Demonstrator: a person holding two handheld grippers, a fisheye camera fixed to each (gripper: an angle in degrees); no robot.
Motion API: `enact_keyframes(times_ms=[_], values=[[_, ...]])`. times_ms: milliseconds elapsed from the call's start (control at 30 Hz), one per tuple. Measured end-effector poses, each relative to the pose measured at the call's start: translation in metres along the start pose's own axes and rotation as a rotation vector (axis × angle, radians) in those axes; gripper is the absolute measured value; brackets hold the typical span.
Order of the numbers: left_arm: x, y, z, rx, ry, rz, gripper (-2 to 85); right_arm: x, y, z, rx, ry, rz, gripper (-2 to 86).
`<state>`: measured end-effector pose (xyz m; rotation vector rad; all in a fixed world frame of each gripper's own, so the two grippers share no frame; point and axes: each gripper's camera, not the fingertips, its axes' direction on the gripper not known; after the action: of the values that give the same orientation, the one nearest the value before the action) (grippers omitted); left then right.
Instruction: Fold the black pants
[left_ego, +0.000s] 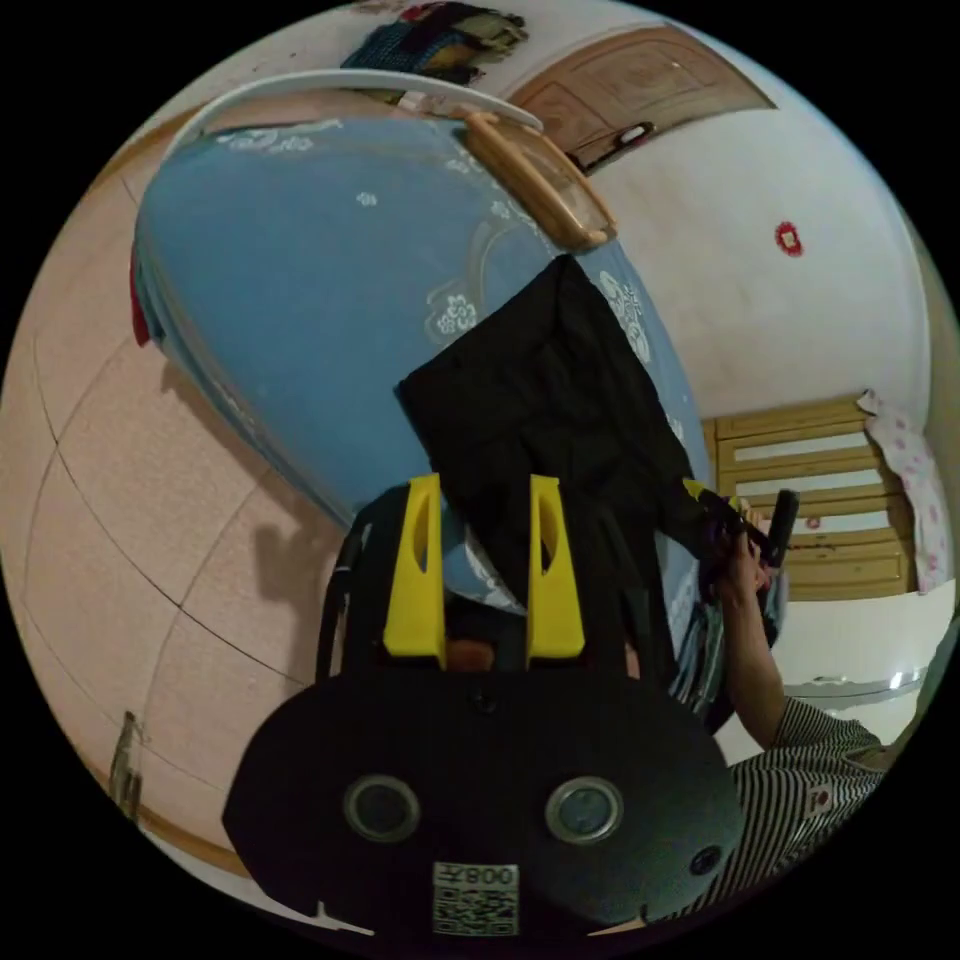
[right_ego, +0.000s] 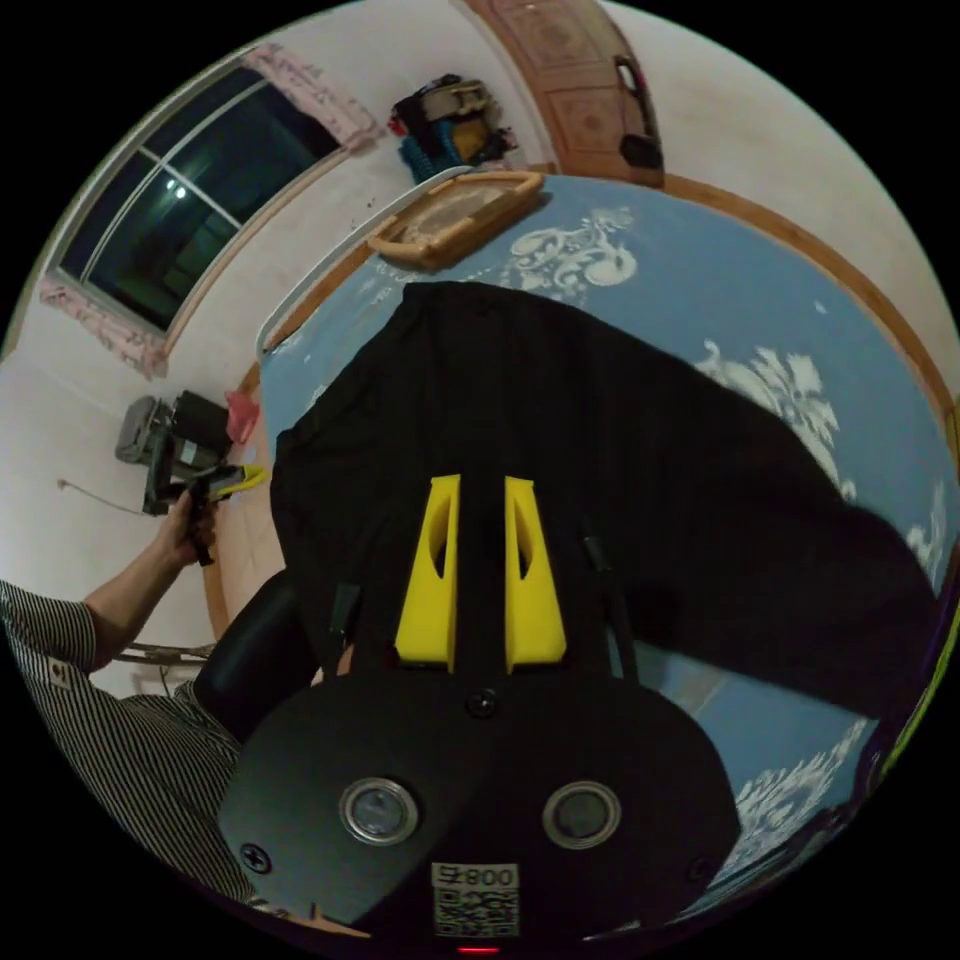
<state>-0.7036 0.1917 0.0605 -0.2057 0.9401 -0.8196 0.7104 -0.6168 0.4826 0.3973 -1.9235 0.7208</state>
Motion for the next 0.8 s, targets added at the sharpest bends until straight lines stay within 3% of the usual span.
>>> enact_keyframes(times_ms=[400,567,800], values=[[-0.140,-0.054,-0.061,0.006,0.195,0.007,9.9,0.111,-0.145,0.287,-0.076,0.139,-0.208,9.4],[-0.183,-0.075,-0.085,-0.014,0.201,0.039,8.0,0.157,-0.172,0.417,-0.162,0.244,-0.266,10.0],[-0.244,-0.098,-0.115,-0.010,0.297,0.032,4.0,0.233,-0.184,0.573,-0.207,0.245,-0.283,6.2]])
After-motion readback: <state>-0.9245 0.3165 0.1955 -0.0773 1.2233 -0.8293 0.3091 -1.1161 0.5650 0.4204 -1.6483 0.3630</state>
